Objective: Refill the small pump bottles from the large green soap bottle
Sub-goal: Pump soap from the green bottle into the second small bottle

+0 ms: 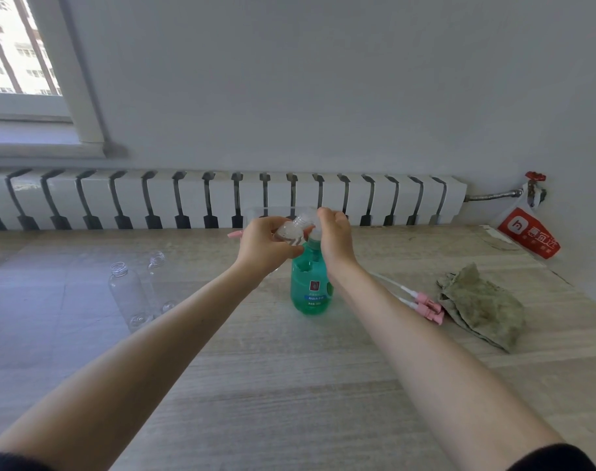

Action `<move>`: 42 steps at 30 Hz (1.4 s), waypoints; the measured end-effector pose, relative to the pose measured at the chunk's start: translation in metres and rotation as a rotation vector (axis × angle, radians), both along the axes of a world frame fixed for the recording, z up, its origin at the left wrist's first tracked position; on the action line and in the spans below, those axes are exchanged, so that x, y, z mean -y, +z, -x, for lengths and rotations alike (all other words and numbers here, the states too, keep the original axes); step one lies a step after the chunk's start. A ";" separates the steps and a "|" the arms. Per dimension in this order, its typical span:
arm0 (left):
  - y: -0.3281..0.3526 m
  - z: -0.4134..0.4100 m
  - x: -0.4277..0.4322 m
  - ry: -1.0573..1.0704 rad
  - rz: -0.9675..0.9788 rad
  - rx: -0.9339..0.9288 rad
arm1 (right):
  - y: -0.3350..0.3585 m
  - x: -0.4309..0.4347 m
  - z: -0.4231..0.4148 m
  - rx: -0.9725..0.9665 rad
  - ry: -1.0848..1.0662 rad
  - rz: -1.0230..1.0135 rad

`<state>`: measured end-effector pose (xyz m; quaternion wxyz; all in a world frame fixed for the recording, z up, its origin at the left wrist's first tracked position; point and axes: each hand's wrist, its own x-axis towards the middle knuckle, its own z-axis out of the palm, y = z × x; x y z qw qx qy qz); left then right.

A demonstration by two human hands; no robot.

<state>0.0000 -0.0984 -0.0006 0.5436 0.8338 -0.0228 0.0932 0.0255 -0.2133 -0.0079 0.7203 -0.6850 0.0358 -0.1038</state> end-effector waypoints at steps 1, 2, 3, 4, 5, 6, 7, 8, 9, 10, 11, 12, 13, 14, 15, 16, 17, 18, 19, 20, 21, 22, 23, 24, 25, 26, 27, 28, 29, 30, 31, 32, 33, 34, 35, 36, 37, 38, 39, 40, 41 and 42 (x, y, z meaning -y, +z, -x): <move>0.000 0.000 0.000 -0.003 0.003 0.000 | -0.001 0.000 0.000 0.000 0.000 -0.001; 0.000 0.000 0.000 -0.007 0.006 -0.002 | -0.001 0.000 0.000 -0.002 -0.004 0.003; 0.000 0.000 0.000 -0.008 0.009 -0.005 | -0.003 0.000 -0.001 -0.002 -0.009 0.008; 0.000 0.000 0.000 -0.011 0.012 -0.006 | -0.004 0.000 -0.001 -0.001 -0.015 0.013; 0.000 0.000 0.000 -0.013 0.014 -0.008 | -0.005 0.000 -0.002 0.004 -0.017 0.012; 0.001 0.000 0.000 -0.015 0.016 -0.009 | -0.006 -0.001 -0.002 0.008 -0.017 0.009; 0.001 0.000 0.000 -0.017 0.018 -0.010 | -0.006 -0.001 -0.003 0.008 -0.017 0.007; 0.001 0.000 0.000 -0.018 0.022 -0.011 | -0.006 -0.001 -0.002 0.002 -0.018 0.007; 0.002 0.000 0.000 -0.019 0.025 -0.013 | -0.006 -0.002 -0.002 -0.009 -0.019 0.006; 0.002 0.000 0.000 -0.020 0.025 -0.017 | -0.005 -0.002 -0.001 -0.022 -0.022 0.004; 0.002 0.000 0.001 -0.021 0.023 -0.019 | -0.005 -0.002 -0.001 -0.032 -0.030 0.008; 0.002 0.001 0.001 -0.020 0.022 -0.019 | -0.004 -0.002 -0.001 -0.040 -0.039 0.019; 0.002 0.001 0.001 -0.020 0.023 -0.018 | -0.004 -0.002 -0.001 -0.044 -0.047 0.029; 0.002 0.001 0.001 -0.021 0.024 -0.017 | -0.004 -0.003 -0.001 -0.044 -0.054 0.034; 0.002 0.001 0.001 -0.024 0.027 -0.018 | -0.004 -0.003 -0.001 -0.042 -0.056 0.031; 0.002 0.001 0.001 -0.027 0.029 -0.018 | -0.004 -0.003 0.000 -0.043 -0.057 0.027; 0.002 0.001 0.001 -0.029 0.031 -0.018 | -0.004 -0.003 -0.001 -0.043 -0.054 0.022; 0.002 0.001 0.000 -0.031 0.033 -0.017 | -0.004 -0.003 0.000 -0.040 -0.051 0.018; 0.002 0.002 0.000 -0.032 0.037 -0.014 | -0.003 -0.003 0.000 -0.036 -0.049 0.015; 0.002 0.002 0.000 -0.032 0.040 -0.010 | -0.003 -0.003 0.000 -0.032 -0.047 0.011; 0.003 0.002 0.000 -0.031 0.043 -0.005 | -0.003 -0.003 0.000 -0.031 -0.043 0.007; 0.003 0.002 -0.001 -0.030 0.043 -0.001 | -0.002 -0.002 0.000 -0.029 -0.039 0.000; 0.003 0.002 -0.001 -0.030 0.044 0.001 | -0.002 -0.002 0.000 -0.031 -0.035 -0.003; 0.003 0.002 -0.001 -0.030 0.044 0.002 | -0.002 -0.002 0.000 -0.034 -0.033 -0.003; 0.003 0.001 -0.001 -0.031 0.043 0.002 | -0.002 -0.003 0.000 -0.036 -0.033 0.000; 0.002 0.001 -0.001 -0.032 0.042 0.001 | -0.002 -0.003 0.000 -0.035 -0.037 0.004; 0.002 0.001 -0.001 -0.031 0.039 0.001 | -0.002 -0.003 -0.001 -0.031 -0.041 0.009; 0.002 0.001 -0.001 -0.028 0.039 0.001 | -0.003 -0.004 -0.001 -0.026 -0.044 0.015; 0.001 0.001 -0.001 -0.025 0.039 0.000 | -0.003 -0.004 -0.001 -0.021 -0.045 0.020; 0.001 0.001 -0.001 -0.023 0.039 -0.001 | -0.002 -0.004 -0.001 -0.015 -0.045 0.023; 0.001 0.002 -0.001 -0.025 0.039 -0.002 | -0.002 -0.004 0.000 -0.012 -0.046 0.028; 0.001 0.002 -0.001 -0.026 0.038 -0.002 | -0.002 -0.003 0.000 -0.006 -0.047 0.031; 0.002 0.002 -0.001 -0.028 0.037 -0.003 | -0.001 -0.003 0.000 0.001 -0.049 0.032; 0.002 0.002 -0.002 -0.029 0.037 -0.007 | -0.001 -0.003 0.001 0.009 -0.048 0.030; 0.003 0.003 -0.002 -0.028 0.037 -0.012 | 0.000 -0.003 0.001 0.014 -0.046 0.030; 0.002 0.003 -0.002 -0.026 0.036 -0.015 | 0.000 -0.004 0.002 0.014 -0.046 0.032; 0.002 0.003 -0.002 -0.024 0.035 -0.015 | 0.000 -0.004 0.002 0.012 -0.047 0.035; 0.002 0.003 -0.002 -0.023 0.032 -0.014 | 0.000 -0.004 0.002 0.011 -0.046 0.036; 0.002 0.003 -0.002 -0.023 0.030 -0.011 | 0.000 -0.004 0.003 0.010 -0.048 0.036; 0.001 0.003 -0.002 -0.025 0.029 -0.010 | -0.001 -0.003 0.002 0.007 -0.049 0.040; 0.002 0.003 -0.002 -0.026 0.029 -0.011 | -0.002 -0.004 0.001 0.000 -0.048 0.049; 0.002 0.003 -0.002 -0.028 0.030 -0.014 | -0.003 -0.004 0.000 -0.007 -0.051 0.053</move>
